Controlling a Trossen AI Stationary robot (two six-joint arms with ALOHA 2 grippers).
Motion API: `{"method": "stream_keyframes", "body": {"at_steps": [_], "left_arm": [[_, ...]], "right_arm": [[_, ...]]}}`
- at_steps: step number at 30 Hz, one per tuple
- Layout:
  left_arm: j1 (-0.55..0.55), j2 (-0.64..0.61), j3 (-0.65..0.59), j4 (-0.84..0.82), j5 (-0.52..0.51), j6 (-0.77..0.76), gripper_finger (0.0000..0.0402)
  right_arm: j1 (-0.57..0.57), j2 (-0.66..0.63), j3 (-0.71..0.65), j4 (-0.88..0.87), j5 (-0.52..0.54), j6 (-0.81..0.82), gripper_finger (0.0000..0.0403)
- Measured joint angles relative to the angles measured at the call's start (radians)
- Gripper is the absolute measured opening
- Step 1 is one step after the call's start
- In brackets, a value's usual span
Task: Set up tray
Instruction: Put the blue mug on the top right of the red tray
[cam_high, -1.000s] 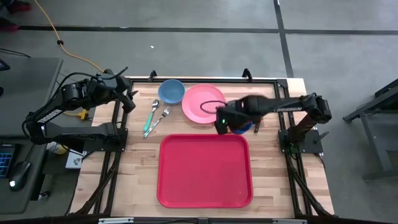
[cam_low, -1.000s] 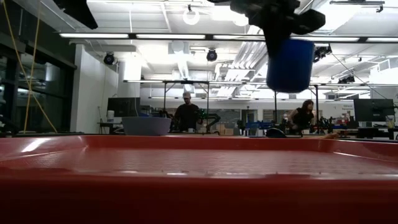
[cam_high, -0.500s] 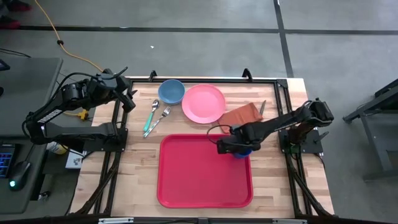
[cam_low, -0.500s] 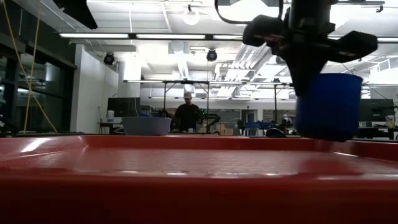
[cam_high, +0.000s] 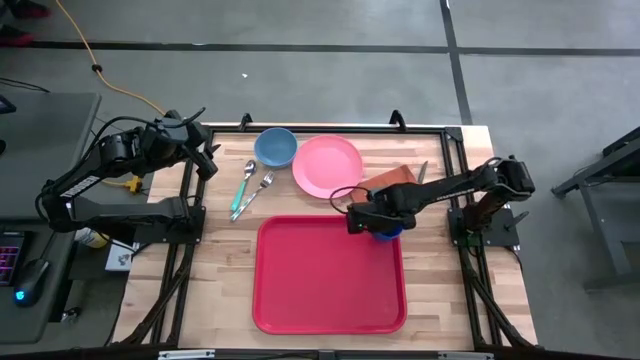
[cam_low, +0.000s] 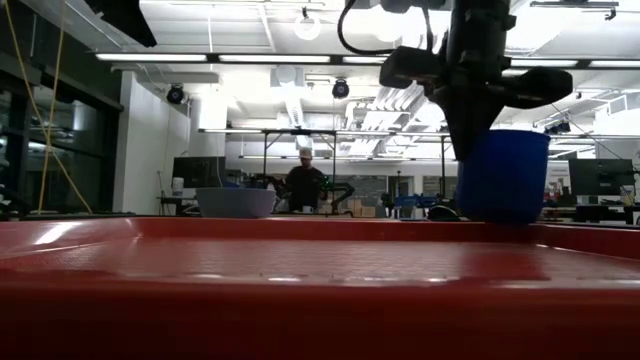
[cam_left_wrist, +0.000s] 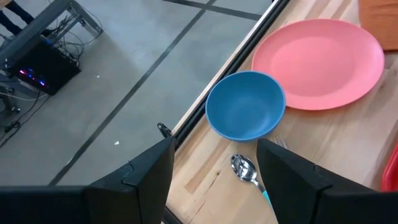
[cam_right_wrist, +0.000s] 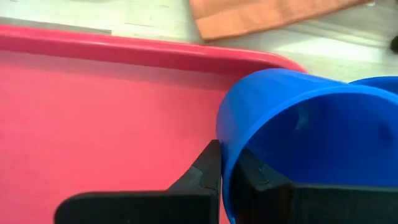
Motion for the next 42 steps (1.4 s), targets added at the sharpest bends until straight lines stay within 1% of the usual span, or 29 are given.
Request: {"method": "stream_keyframes", "body": {"at_steps": [7, 12, 19, 33, 35, 37, 42], "left_arm": [[0.0, 0.0, 0.0, 0.0, -0.001, 0.001, 0.0262], [0.0, 0.0, 0.0, 0.0, -0.001, 0.002, 0.0262], [0.0, 0.0, 0.0, 0.0, -0.001, 0.003, 0.0262], [0.0, 0.0, 0.0, -0.003, -0.001, 0.03, 0.0262], [0.0, 0.0, 0.0, -0.003, -0.001, 0.03, 0.0262], [0.0, 0.0, 0.0, -0.004, 0.0, 0.03, 0.0262], [0.0, 0.0, 0.0, -0.004, 0.0, 0.033, 0.0262]], "right_arm": [[-0.02, 0.056, -0.013, 0.037, -0.06, -0.08, 0.0], [-0.028, 0.056, -0.012, 0.036, -0.057, -0.092, 0.0], [-0.038, 0.056, -0.012, 0.056, -0.085, -0.132, 0.0], [-0.038, 0.056, -0.012, 0.067, -0.095, -0.152, 0.0002], [-0.037, 0.056, -0.012, 0.071, -0.103, -0.158, 0.0012], [-0.037, 0.056, -0.012, 0.07, -0.108, -0.158, 0.0031], [-0.037, 0.056, -0.012, 0.057, -0.108, -0.156, 0.0101]]}}
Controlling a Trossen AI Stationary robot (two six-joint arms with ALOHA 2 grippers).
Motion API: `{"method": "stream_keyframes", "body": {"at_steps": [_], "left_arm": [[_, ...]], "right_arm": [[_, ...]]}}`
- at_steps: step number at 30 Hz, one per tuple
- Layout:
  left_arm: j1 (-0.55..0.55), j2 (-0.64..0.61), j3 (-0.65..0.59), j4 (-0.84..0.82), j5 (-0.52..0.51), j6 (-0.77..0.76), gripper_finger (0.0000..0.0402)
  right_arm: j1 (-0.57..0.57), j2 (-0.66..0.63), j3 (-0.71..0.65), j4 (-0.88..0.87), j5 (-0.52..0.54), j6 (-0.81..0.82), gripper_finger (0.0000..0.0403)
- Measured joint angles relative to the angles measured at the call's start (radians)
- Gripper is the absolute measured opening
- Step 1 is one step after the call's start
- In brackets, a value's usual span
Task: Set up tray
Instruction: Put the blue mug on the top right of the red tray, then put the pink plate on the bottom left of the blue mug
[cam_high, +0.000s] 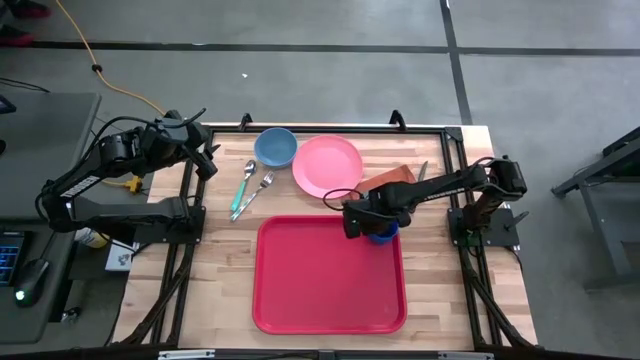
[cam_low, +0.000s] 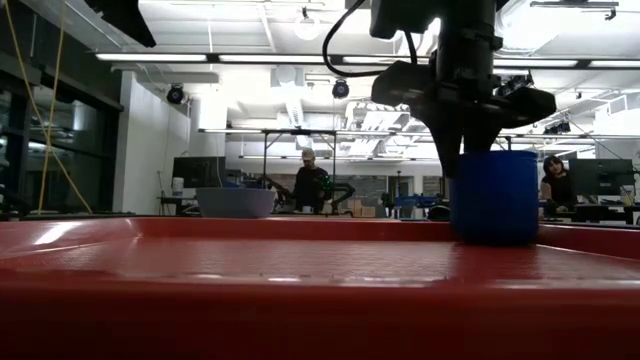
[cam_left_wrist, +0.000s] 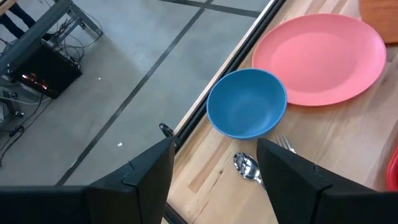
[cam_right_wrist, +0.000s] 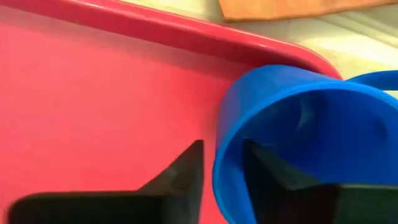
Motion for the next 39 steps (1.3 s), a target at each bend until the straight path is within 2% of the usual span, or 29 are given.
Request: {"method": "stream_keyframes", "body": {"at_steps": [8, 15, 25, 32, 39], "left_arm": [[0.0, 0.0, 0.0, 0.0, 0.0, 0.005, 0.0262], [0.0, 0.0, 0.0, 0.0, 0.0, 0.006, 0.0262], [0.0, 0.0, 0.0, -0.004, 0.0, 0.006, 0.0262], [0.0, 0.0, 0.0, -0.003, 0.008, 0.006, 0.0262], [0.0, 0.0, 0.0, -0.001, 0.045, 0.006, 0.0262]], "right_arm": [[0.0, -0.002, 0.0, -0.039, 0.0, 0.004, 0.0199], [0.0, -0.025, 0.001, -0.035, -0.006, 0.0, 0.0244], [0.0, -0.172, 0.022, -0.039, 0.018, -0.002, 0.0244], [-0.017, -0.348, 0.024, -0.02, 0.159, -0.062, 0.0243], [-0.116, -0.526, 0.024, -0.016, 0.315, -0.214, 0.0243]]}}
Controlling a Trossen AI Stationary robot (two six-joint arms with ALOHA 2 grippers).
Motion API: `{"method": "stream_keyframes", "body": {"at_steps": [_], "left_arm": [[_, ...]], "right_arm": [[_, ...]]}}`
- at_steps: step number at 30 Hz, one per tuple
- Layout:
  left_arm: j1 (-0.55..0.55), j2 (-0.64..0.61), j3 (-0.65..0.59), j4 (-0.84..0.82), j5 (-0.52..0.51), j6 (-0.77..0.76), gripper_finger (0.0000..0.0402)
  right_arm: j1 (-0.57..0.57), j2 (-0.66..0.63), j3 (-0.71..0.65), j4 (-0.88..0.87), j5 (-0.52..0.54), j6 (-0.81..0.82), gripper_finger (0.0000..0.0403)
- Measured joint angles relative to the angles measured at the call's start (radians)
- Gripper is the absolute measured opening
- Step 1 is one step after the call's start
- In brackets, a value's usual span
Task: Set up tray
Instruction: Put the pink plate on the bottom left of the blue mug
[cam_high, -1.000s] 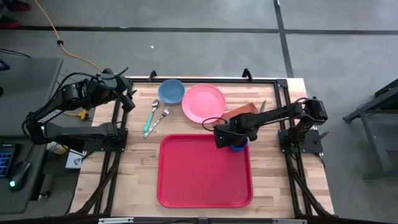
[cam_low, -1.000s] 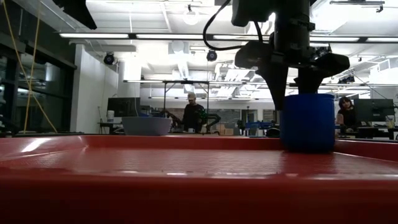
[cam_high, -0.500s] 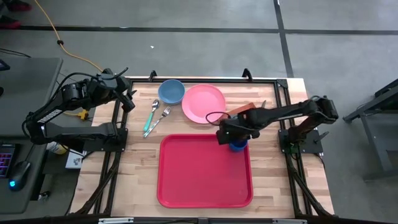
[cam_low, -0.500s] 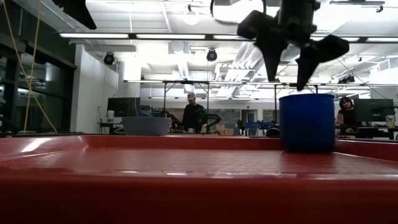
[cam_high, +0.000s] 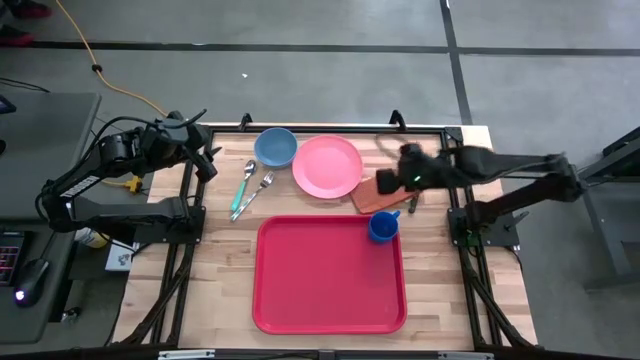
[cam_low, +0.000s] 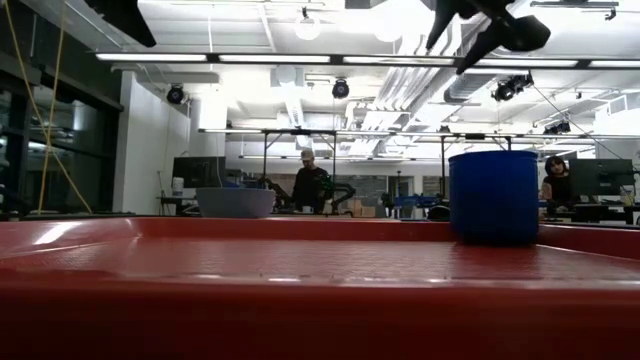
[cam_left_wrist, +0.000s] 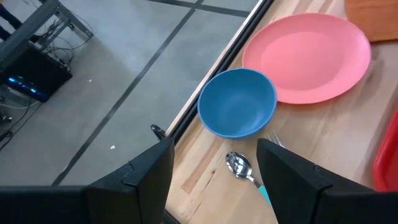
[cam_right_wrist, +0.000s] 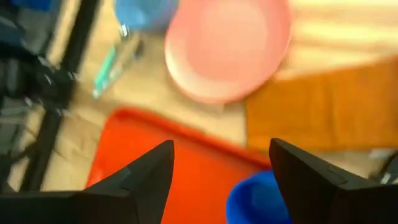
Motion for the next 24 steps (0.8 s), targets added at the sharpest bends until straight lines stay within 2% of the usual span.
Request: {"method": "stream_keyframes", "body": {"at_steps": [4, 9, 16, 24], "left_arm": [[0.0, 0.0, 0.0, 0.005, 0.024, 0.0, 0.0262], [0.0, 0.0, 0.0, 0.006, 0.055, 0.0, 0.0262], [0.0, 0.0, 0.0, 0.026, 0.125, 0.0, 0.0262], [0.0, 0.0, 0.0, 0.1, 0.21, -0.001, 0.0262]], "right_arm": [[-0.11, -0.085, 0.0, -0.005, 0.018, -0.111, 0.0243], [-0.311, -0.159, 0.0, -0.016, -0.033, -0.243, 0.0243], [-0.638, -0.16, 0.0, -0.007, -0.259, -0.469, 0.0243], [-0.894, -0.029, 0.0, -0.008, -0.446, -0.668, 0.0243]]}}
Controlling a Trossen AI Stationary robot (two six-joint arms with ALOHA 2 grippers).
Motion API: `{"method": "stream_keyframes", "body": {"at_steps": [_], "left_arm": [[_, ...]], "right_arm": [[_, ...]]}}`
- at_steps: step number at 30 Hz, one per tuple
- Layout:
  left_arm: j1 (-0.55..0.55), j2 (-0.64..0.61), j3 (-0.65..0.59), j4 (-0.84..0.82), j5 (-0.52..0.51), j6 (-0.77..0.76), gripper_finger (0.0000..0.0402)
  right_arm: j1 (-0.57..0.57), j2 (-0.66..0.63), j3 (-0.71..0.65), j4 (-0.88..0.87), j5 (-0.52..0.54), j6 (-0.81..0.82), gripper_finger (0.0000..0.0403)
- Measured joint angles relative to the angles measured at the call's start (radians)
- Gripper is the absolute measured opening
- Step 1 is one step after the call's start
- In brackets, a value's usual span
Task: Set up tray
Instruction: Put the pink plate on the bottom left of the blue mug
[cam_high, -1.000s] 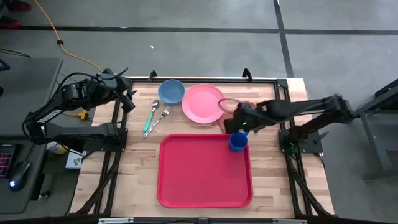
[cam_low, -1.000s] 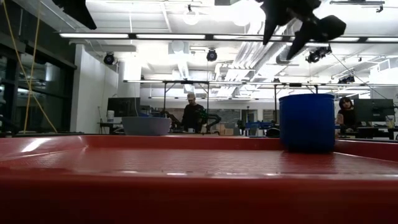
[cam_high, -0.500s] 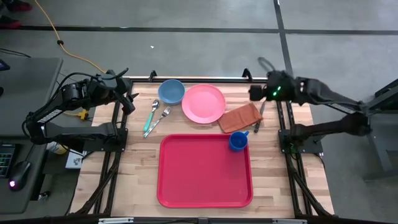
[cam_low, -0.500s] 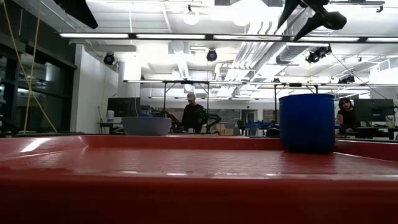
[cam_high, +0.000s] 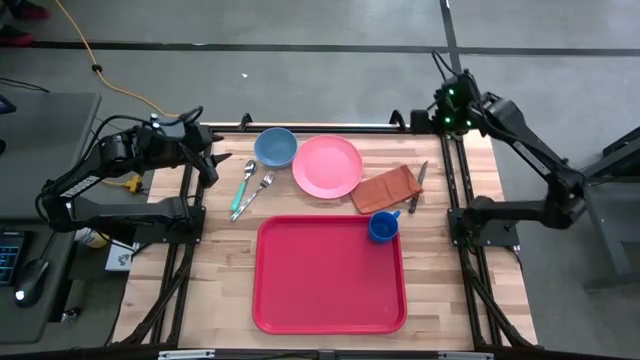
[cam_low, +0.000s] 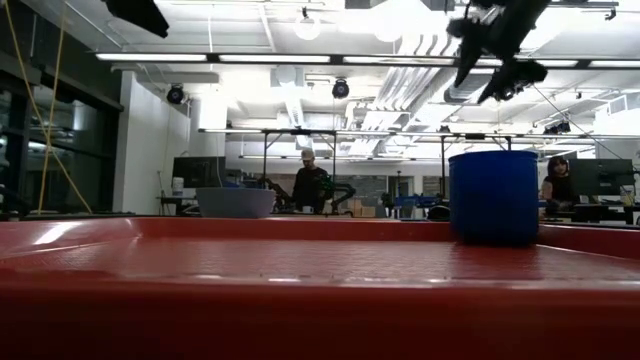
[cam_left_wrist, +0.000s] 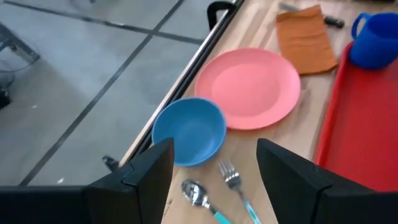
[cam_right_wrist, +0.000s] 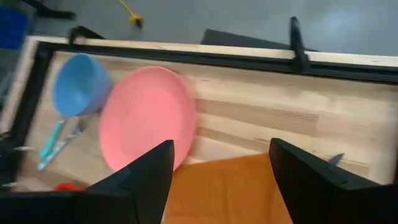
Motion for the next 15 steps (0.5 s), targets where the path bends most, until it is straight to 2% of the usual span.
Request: {"method": "stream_keyframes", "body": {"at_steps": [5, 12, 15], "left_arm": [[0.0, 0.0, 0.0, 0.022, 0.053, -0.01, 0.0262], [0.0, 0.0, 0.0, 0.044, 0.143, -0.012, 0.0262], [0.0, 0.0, 0.0, 0.044, 0.156, -0.012, 0.0262]], "right_arm": [[-0.087, 0.127, 0.021, -0.032, -0.034, -0.102, 0.0243], [-0.11, 0.386, 0.222, -0.098, -0.031, -0.297, 0.0243], [-0.102, 0.496, 0.299, -0.102, -0.1, -0.387, 0.0243]]}}
